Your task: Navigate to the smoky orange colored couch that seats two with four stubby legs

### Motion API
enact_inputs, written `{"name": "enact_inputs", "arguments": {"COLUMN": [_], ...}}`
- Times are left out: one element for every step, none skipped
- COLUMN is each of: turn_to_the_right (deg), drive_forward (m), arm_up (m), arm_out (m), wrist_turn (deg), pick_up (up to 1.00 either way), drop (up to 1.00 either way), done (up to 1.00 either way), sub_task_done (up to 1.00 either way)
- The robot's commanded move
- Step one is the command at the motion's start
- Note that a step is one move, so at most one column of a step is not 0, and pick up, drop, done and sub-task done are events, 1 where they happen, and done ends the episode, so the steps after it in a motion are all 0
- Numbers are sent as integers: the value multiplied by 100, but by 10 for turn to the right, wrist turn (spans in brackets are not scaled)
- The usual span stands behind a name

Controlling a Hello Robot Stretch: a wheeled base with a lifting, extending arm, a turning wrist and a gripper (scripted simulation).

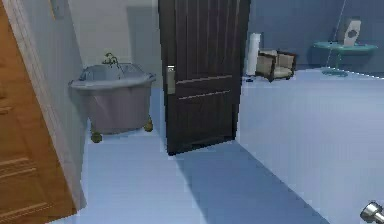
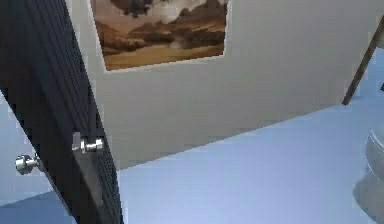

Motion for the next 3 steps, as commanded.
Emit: {"name": "enact_inputs", "arguments": {"turn_to_the_right": [0, 0, 450], "drive_forward": [100, 5, 0], "arm_up": [0, 0, 0], "arm_out": [0, 0, 0], "wrist_turn": [0, 0, 0], "pick_up": [0, 0, 0], "drop": [0, 0, 0], "done": [0, 0, 0], "sub_task_done": [0, 0, 0]}}
